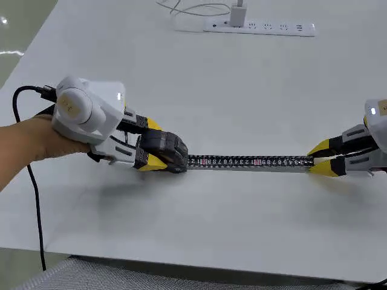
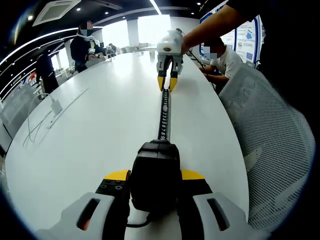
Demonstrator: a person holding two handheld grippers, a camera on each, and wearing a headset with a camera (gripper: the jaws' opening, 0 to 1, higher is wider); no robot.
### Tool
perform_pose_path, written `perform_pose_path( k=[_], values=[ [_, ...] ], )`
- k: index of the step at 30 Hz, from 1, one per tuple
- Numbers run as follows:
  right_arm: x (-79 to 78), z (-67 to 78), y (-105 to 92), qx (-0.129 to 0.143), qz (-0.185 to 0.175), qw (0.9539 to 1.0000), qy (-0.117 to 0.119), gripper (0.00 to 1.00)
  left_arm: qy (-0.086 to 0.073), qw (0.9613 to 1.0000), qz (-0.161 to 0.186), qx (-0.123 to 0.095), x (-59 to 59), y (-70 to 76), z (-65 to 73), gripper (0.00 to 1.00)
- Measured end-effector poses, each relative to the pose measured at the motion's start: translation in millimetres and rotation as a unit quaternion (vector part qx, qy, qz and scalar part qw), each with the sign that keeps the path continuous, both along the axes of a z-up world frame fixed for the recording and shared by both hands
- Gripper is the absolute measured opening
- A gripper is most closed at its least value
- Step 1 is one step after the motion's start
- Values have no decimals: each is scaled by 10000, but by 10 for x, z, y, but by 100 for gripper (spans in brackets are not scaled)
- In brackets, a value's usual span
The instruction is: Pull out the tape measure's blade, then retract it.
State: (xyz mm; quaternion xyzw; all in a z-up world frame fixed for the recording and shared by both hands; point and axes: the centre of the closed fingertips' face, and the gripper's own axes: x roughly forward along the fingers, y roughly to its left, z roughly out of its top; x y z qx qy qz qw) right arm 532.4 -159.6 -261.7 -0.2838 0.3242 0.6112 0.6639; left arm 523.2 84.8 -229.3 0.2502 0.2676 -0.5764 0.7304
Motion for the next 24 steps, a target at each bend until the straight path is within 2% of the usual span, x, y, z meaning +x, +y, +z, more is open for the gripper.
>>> perform_pose_path(
  k=[3,4,6,10,13,16,18,19,21,24],
  values=[
    [-4,3,1,-26,-43,10000,-18,11,38,9999,95,-49,0,-5,-15,34],
    [-15,7,7,3,-107,9999,47,12,108,9998,164,-88,-13,-11,-34,36],
    [-18,1,2,-16,-138,9999,29,17,136,9996,199,-110,-32,-18,-55,40],
    [-32,-7,-19,-4,-352,9994,76,20,173,9983,485,-290,-25,-12,-17,46],
    [-18,11,-16,109,-548,9984,39,23,234,9963,744,-371,-15,20,12,50],
    [-12,7,-18,142,-898,9958,115,29,365,9925,1092,-418,-9,58,6,56],
    [-16,25,-3,249,-1076,9938,155,29,344,9903,1256,-474,-11,71,21,59],
    [-17,41,10,346,-1282,9909,208,30,378,9874,1415,-604,-15,62,51,60],
    [-8,38,-12,321,-1435,9889,195,33,409,9852,1535,-640,-29,68,62,60],
    [-38,36,-31,307,-1777,9833,248,39,374,9815,1809,-514,-67,105,33,63]
  ],
)
